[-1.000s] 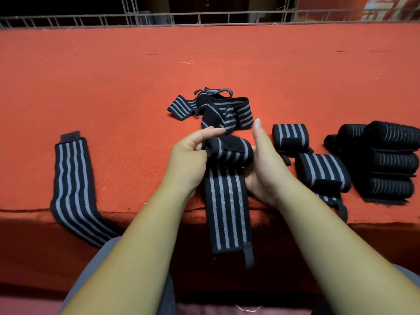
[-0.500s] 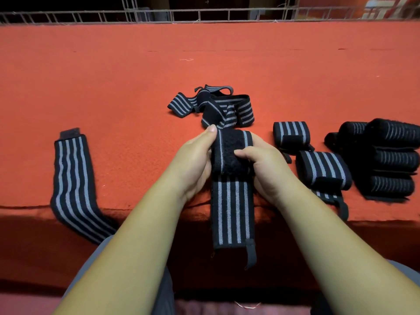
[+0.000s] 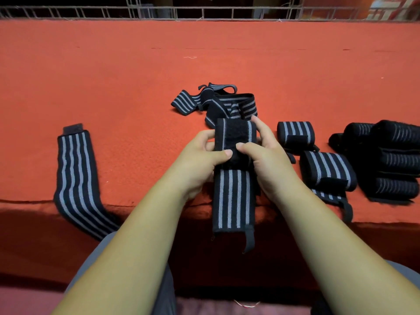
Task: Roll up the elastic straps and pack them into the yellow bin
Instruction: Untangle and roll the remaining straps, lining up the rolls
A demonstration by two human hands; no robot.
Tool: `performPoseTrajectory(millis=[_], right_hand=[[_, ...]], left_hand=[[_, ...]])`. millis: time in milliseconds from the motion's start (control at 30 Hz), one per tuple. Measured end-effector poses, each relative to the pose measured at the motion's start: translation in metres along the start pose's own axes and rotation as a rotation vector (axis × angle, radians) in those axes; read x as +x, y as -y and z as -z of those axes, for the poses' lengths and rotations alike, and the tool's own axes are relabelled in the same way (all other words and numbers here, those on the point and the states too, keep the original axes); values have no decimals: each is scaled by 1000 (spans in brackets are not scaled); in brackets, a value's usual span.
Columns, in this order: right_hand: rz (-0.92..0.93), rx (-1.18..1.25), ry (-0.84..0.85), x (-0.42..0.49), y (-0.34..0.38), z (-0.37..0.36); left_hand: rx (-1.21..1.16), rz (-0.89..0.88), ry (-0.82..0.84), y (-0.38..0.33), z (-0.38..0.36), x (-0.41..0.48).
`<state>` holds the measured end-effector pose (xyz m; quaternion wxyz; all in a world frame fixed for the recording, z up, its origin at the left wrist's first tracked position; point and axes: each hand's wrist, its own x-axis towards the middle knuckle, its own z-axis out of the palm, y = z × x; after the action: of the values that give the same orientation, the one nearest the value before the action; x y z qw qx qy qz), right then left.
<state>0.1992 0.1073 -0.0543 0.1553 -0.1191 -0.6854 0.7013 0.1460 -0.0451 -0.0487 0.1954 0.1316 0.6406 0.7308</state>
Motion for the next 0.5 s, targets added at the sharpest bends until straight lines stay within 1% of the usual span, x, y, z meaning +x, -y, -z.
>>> performPoseTrajectory(millis=[167,233,300,367,500], right_hand=[[-153,-158,8,-5,5,-1],[-172,-189,22,-4,5,5],[-174,-230,32,-4,5,12],[-217,-144,29,-4,6,16],[-287,109,25,-6,13,18]], left_hand=[[-148,-8,-210,5,-2,6],[-182,-20,-252,8,-3,10],[-214,-24,-257,9,-6,12],[-239,-30,-245,12,-7,14],[-192,-67,-208,15,-15,20]])
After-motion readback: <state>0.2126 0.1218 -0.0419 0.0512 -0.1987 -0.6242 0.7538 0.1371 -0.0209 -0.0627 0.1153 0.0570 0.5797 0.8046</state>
